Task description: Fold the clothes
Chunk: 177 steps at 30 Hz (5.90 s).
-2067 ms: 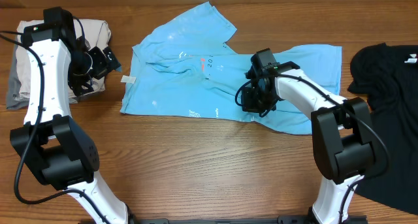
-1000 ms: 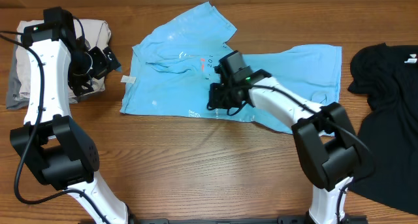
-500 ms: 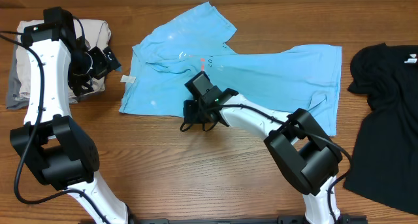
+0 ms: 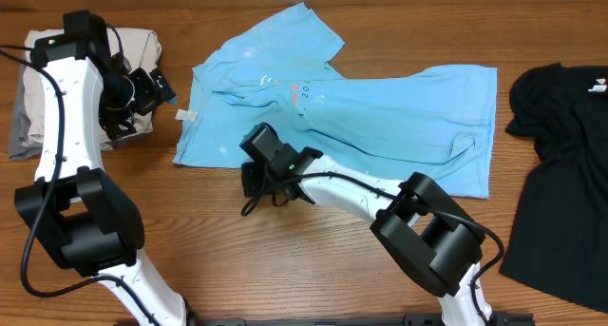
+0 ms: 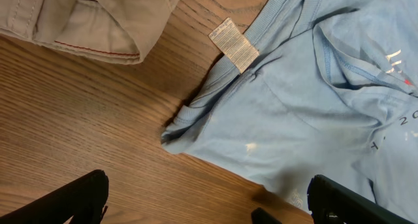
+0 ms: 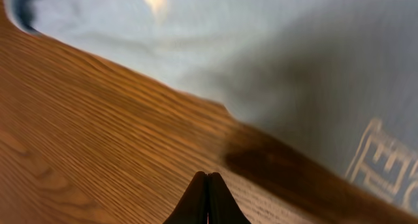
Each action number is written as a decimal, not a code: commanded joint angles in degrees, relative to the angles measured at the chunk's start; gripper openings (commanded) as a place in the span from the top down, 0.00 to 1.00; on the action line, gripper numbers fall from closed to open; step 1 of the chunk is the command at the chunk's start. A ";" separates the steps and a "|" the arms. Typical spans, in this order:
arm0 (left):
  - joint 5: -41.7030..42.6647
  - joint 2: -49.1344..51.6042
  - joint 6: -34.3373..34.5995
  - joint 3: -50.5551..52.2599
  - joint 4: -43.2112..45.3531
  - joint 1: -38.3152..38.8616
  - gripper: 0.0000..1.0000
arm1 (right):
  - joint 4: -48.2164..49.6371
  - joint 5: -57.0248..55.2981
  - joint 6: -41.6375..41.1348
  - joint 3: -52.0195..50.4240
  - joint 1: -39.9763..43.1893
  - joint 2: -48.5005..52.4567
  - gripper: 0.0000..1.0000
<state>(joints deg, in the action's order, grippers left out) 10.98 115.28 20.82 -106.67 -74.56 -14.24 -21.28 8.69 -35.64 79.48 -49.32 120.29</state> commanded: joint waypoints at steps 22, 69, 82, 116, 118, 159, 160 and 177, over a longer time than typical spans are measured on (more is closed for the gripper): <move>0.48 -1.81 -0.48 -1.05 0.04 0.39 0.00 | 13.94 -5.77 4.15 5.35 0.52 7.78 0.96; 0.46 -1.81 -0.48 -1.05 0.04 0.39 0.00 | -35.52 -5.86 13.07 13.46 14.75 -6.97 0.96; 0.48 -1.81 -0.48 -1.05 0.07 0.39 0.00 | -36.33 0.42 22.60 13.44 21.86 1.95 0.96; 0.46 -1.81 -0.48 -1.05 0.04 0.39 0.00 | -32.37 -5.18 24.15 14.51 27.69 6.21 0.96; 0.46 -1.81 -0.48 -1.05 0.04 0.39 0.00 | -31.95 -5.16 24.17 14.51 28.15 6.21 0.96; 0.46 -1.81 -0.48 -1.05 0.04 0.39 0.00 | -46.77 1.86 21.05 23.56 22.23 5.42 0.96; 0.46 -1.81 -0.48 -1.05 0.04 0.39 0.00 | -48.22 0.57 21.07 24.20 23.04 4.98 0.96; 0.46 -1.81 -0.48 -1.05 0.04 0.39 0.00 | -58.84 -7.98 11.34 19.47 49.31 3.04 0.96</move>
<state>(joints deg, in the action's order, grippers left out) 10.98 115.28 20.82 -106.67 -74.56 -14.24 -79.96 1.32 -22.87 100.49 -1.54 125.73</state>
